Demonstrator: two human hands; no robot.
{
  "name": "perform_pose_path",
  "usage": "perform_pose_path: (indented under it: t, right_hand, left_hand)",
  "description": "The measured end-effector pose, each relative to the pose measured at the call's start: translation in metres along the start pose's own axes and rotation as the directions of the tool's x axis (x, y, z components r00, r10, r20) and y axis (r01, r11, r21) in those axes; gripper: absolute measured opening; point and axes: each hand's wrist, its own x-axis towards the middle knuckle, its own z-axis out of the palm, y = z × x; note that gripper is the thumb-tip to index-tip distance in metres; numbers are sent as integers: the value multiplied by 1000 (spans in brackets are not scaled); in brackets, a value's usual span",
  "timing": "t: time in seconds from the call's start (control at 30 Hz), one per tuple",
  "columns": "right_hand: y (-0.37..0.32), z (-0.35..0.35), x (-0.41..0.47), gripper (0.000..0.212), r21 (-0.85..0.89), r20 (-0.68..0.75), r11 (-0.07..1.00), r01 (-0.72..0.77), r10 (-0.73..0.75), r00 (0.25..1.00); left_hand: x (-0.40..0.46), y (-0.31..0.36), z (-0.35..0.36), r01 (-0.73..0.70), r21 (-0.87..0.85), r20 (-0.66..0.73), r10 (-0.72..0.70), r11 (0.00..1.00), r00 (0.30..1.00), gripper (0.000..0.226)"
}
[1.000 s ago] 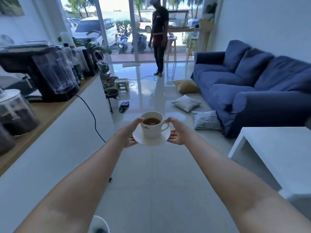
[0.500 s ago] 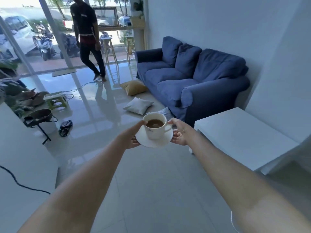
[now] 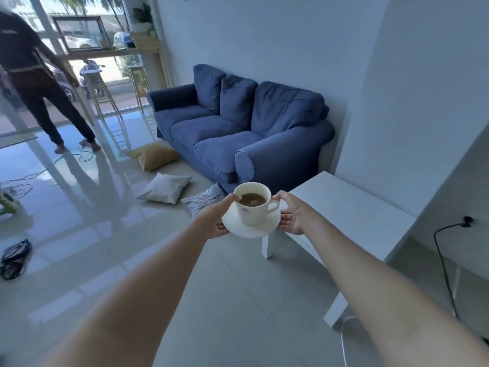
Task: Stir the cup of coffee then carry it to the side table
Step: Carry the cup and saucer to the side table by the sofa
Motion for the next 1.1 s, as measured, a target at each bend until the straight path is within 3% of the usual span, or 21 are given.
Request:
perform_pose_path:
  t: [0.33,0.8,1.1]
  right_hand:
    - [-71,-101,99,53,114,-74,993,-10,18,997]
    - [-114,-221,189,24,318,-265,946,59,30,964]
    - [-127,-272,265,19,440,-365,896,56,122,923]
  left_hand:
    - [97,63,120,-11,26,133,8,1000,991,59]
    - [219,111,270,31,244,292,-104,969,951,58]
    - [319,131,346,15,380,406,-181,925,896,56]
